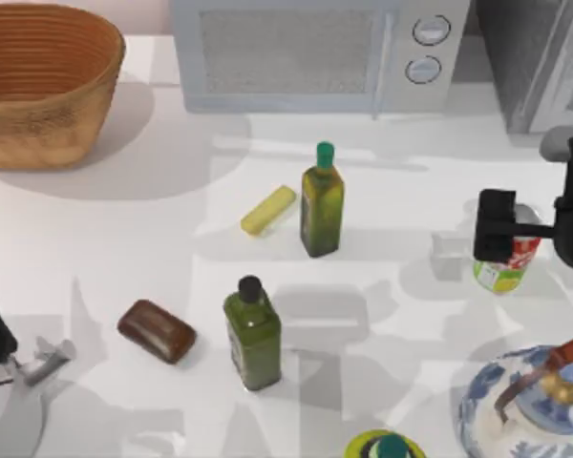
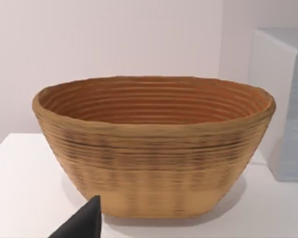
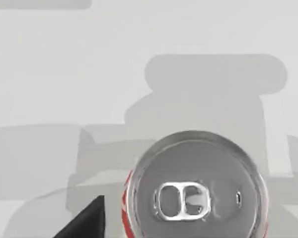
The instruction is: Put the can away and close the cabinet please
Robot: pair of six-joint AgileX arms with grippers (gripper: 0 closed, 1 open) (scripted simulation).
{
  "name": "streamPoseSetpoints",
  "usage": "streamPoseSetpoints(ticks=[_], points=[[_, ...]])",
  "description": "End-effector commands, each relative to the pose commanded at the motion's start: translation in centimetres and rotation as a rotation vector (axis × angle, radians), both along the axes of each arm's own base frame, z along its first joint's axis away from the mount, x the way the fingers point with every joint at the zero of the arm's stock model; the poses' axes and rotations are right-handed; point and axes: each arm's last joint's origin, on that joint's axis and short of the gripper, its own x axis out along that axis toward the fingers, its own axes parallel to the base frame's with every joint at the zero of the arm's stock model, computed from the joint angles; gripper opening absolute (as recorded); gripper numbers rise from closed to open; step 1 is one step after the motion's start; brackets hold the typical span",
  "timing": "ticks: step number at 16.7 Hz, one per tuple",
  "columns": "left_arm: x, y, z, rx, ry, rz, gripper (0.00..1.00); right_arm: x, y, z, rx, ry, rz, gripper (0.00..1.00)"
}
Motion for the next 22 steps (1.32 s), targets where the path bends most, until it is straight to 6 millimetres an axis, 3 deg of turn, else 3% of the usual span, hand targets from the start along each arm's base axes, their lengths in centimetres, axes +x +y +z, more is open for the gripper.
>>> streamPoseSetpoints(ticks=[3,9,12,17,22], points=[[0.0,0.0,0.0,0.0,0.0,0.0,1.0,-0.2,1.7,-1.6,-0.058,0.062,0.043,1.0],[0.0,0.0,0.0,0.0,0.0,0.0,1.0,-0.2,1.8,-1.7,-0.064,0.068,0.048,1.0],[0.0,0.0,0.0,0.0,0.0,0.0,1.0,1.0,1.8,-2.4,-0.066,0.067,0.051,1.0],[0.0,0.0,0.0,0.0,0.0,0.0,1.0,3.1,1.8,-5.4,-0.067,0.07,0.05,1.0],[0.0,0.0,0.0,0.0,0.0,0.0,1.0,3.5,1.9,-6.4,-0.067,0.07,0.05,1.0]])
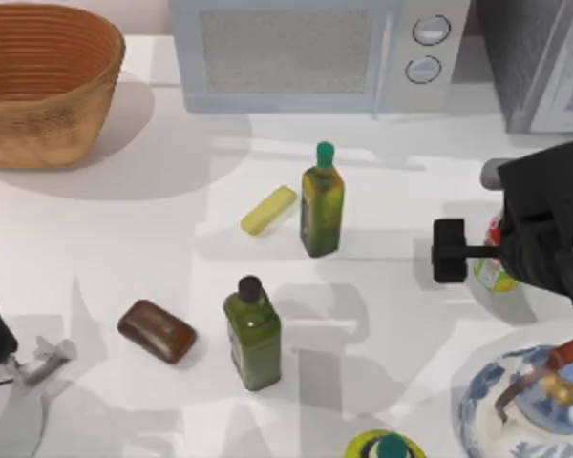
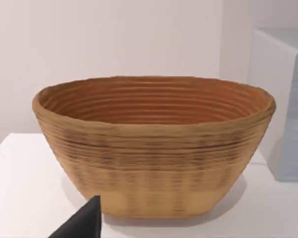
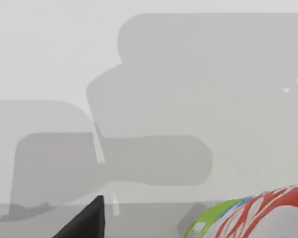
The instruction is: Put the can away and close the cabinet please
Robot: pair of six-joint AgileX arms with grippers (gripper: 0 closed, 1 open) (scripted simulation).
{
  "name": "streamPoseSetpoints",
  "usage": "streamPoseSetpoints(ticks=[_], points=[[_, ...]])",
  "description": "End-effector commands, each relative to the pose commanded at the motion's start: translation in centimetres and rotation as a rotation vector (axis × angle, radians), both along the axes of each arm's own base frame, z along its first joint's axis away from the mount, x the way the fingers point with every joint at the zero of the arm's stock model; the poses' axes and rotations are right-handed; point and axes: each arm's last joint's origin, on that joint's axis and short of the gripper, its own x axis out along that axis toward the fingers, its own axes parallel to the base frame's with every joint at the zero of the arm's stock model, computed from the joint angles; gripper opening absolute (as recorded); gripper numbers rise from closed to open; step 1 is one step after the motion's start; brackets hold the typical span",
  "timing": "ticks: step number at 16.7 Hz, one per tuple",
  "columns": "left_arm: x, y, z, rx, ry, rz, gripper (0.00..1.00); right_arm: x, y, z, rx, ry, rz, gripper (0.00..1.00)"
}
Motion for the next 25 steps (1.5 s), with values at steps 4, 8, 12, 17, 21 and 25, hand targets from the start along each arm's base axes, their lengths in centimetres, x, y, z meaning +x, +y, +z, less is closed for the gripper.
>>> streamPoseSetpoints(ticks=[4,8,12,17,21,25], points=[[0.0,0.0,0.0,0.0,0.0,0.0,1.0,0.0,0.0,0.0,0.0,0.0,0.0,0.77],[0.0,0.0,0.0,0.0,0.0,0.0,1.0,0.0,0.0,0.0,0.0,0.0,0.0,0.47],[0.0,0.0,0.0,0.0,0.0,0.0,1.0,0.0,0.0,0.0,0.0,0.0,0.0,0.17],[0.0,0.0,0.0,0.0,0.0,0.0,1.0,0.0,0.0,0.0,0.0,0.0,0.0,0.0],[0.0,0.0,0.0,0.0,0.0,0.0,1.0,0.0,0.0,0.0,0.0,0.0,0.0,0.0],[0.0,0.0,0.0,0.0,0.0,0.0,1.0,0.16,0.13,0.34,0.001,-0.002,0.001,0.0]])
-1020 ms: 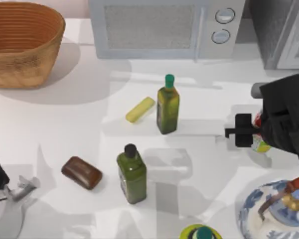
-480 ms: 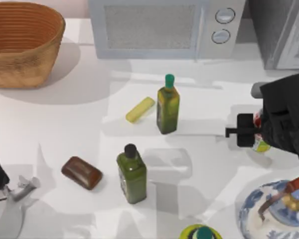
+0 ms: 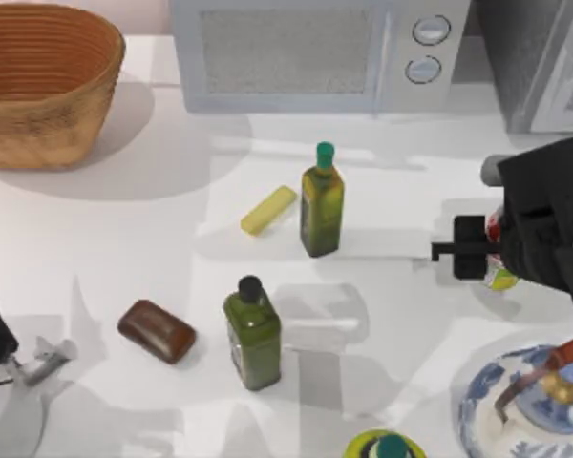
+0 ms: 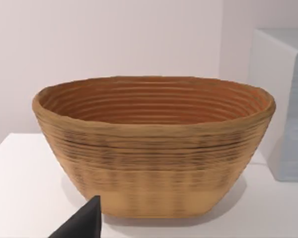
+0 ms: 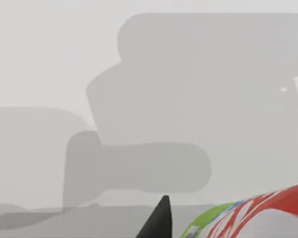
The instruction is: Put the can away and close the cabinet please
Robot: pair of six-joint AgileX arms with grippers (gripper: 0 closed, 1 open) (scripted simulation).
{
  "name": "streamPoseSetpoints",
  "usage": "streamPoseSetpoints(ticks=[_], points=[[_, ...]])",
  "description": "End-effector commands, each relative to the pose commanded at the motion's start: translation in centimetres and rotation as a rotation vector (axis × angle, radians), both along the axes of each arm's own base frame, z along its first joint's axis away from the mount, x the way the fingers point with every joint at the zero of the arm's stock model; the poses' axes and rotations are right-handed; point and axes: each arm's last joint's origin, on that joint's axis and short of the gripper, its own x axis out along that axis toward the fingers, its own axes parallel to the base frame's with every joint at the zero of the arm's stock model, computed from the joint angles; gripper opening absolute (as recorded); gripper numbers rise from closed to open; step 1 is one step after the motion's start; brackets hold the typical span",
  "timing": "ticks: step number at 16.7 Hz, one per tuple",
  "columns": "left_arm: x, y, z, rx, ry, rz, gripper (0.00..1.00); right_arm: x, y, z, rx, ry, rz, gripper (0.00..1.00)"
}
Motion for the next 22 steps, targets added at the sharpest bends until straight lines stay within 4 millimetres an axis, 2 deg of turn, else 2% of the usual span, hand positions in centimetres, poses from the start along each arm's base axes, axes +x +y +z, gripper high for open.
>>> streamPoseSetpoints(ticks=[5,9,14,15,22], points=[[0.0,0.0,0.0,0.0,0.0,0.0,1.0,1.2,0.6,4.2,0.002,-0.007,0.002,0.0],[0.0,0.0,0.0,0.0,0.0,0.0,1.0,0.8,0.4,7.7,-0.028,0.066,0.0,0.0],[0.0,0.0,0.0,0.0,0.0,0.0,1.0,0.0,0.0,14.0,-0.005,0.013,-0.001,0.0],[0.0,0.0,0.0,0.0,0.0,0.0,1.0,-0.2,-0.1,14.6,-0.001,0.003,-0.001,0.0],[0.0,0.0,0.0,0.0,0.0,0.0,1.0,-0.6,-0.5,14.8,0.016,-0.023,0.011,0.0]])
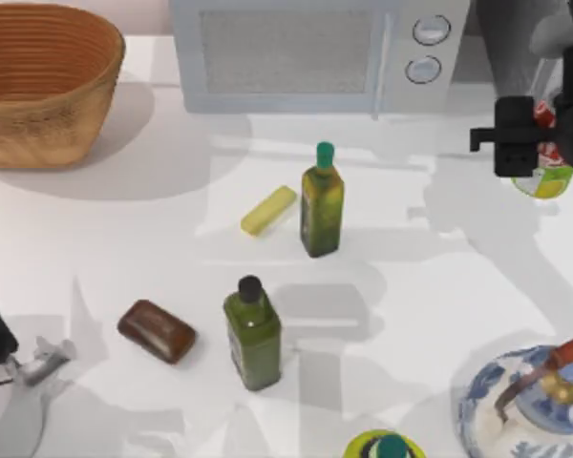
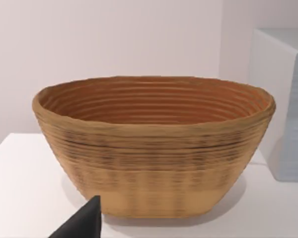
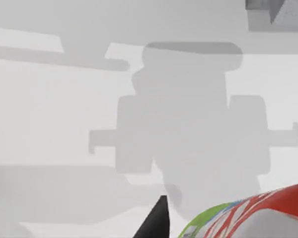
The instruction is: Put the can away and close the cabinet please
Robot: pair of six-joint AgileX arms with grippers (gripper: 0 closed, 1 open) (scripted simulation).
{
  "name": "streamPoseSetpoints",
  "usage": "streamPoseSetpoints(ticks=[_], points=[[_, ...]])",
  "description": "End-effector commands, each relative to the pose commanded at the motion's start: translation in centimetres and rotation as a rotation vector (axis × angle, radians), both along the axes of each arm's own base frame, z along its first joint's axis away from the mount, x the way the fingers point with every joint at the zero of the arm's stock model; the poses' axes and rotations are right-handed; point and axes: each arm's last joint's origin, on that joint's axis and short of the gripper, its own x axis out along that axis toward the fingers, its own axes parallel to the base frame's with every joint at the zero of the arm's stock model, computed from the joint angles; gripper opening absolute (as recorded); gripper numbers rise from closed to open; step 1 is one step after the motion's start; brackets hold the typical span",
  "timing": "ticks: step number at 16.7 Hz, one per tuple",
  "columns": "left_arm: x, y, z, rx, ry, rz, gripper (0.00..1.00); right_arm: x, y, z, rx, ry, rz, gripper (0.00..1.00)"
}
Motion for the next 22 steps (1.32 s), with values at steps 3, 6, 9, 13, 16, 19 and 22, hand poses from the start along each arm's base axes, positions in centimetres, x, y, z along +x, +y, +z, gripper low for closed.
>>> streamPoseSetpoints(ticks=[3,6,9,13,16,19,22], points=[[0.0,0.0,0.0,0.0,0.0,0.0,1.0,-1.4,-1.6,1.6,0.056,-0.115,0.03,0.0],[0.0,0.0,0.0,0.0,0.0,0.0,1.0,-4.0,-3.9,3.5,0.115,-0.295,0.061,0.0],[0.0,0.0,0.0,0.0,0.0,0.0,1.0,-8.7,-6.6,3.8,0.14,-0.501,0.08,0.0],[0.0,0.0,0.0,0.0,0.0,0.0,1.0,-15.2,-9.4,-1.0,0.098,-0.712,0.065,0.0],[0.0,0.0,0.0,0.0,0.0,0.0,1.0,-17.3,-10.5,-5.7,0.042,-0.798,0.026,0.0],[0.0,0.0,0.0,0.0,0.0,0.0,1.0,-17.9,-11.0,-8.6,0.001,-0.85,-0.004,0.0],[0.0,0.0,0.0,0.0,0.0,0.0,1.0,-18.0,-11.1,-9.7,-0.013,-0.869,-0.009,0.0]])
